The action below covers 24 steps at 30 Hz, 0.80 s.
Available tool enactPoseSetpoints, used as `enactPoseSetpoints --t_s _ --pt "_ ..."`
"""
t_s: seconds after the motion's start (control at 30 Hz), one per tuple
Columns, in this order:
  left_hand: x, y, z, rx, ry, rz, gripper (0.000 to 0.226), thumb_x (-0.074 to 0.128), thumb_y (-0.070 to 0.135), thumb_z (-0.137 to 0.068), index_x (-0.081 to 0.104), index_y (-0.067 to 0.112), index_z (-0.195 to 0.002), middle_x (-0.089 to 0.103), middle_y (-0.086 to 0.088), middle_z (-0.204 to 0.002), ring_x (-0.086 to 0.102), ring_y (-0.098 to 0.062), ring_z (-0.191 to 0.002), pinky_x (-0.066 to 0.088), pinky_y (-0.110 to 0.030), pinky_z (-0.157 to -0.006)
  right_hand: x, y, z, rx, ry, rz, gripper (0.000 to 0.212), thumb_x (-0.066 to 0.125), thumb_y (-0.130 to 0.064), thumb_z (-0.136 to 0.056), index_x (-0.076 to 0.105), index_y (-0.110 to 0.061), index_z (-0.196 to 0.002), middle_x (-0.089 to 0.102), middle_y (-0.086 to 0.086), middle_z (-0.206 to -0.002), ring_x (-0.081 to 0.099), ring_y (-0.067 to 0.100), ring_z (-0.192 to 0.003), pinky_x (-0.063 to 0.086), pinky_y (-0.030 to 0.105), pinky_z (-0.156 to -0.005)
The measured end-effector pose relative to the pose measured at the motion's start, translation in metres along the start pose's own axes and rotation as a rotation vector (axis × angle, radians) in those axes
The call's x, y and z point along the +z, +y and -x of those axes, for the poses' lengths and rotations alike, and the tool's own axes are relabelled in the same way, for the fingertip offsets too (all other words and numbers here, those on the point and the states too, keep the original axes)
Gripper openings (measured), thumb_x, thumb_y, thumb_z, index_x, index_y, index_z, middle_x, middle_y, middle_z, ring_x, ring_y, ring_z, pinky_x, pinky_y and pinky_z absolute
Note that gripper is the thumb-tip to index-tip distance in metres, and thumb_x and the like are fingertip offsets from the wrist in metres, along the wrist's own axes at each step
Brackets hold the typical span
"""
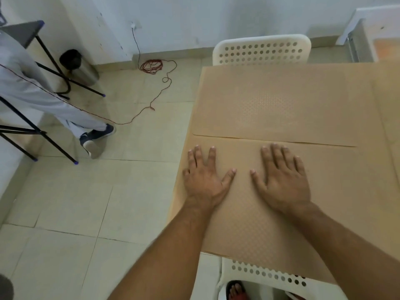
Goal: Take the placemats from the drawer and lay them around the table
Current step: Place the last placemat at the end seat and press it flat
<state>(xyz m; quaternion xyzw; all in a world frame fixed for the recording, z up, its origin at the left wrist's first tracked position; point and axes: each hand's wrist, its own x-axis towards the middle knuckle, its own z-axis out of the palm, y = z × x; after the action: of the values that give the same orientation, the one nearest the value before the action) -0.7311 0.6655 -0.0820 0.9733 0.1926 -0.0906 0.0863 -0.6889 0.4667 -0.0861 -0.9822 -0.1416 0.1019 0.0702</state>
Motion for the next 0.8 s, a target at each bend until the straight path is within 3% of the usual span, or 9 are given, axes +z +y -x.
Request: enactPoseSetpoints --t_s 0.3,0.8 --pt "0.008 0.010 0.002 -0.057 0.052 0.036 0.099 0.025 0.087 -0.079 0.010 0.031 -0.159 0.000 -0.011 -0.168 -0.007 -0.030 -0.154 0.024 -0.062 -0.112 -0.006 0.059 0.037 0.197 0.010 -0.008 0.082 0.009 -0.071 -0.092 0.000 -0.025 -0.160 -0.001 0.002 -0.168 -0.005 0.021 -0.154 0.000 0.045 -0.124" --pt "0.005 0.009 0.001 -0.033 0.070 0.104 0.091 0.025 0.080 -0.083 0.012 0.030 -0.158 0.002 -0.010 -0.168 -0.006 -0.029 -0.154 0.020 -0.062 -0.114 -0.009 0.061 0.034 0.168 0.004 -0.052 0.079 0.009 -0.067 -0.095 -0.001 -0.022 -0.160 -0.004 0.007 -0.168 -0.008 0.024 -0.154 -0.002 0.047 -0.123"
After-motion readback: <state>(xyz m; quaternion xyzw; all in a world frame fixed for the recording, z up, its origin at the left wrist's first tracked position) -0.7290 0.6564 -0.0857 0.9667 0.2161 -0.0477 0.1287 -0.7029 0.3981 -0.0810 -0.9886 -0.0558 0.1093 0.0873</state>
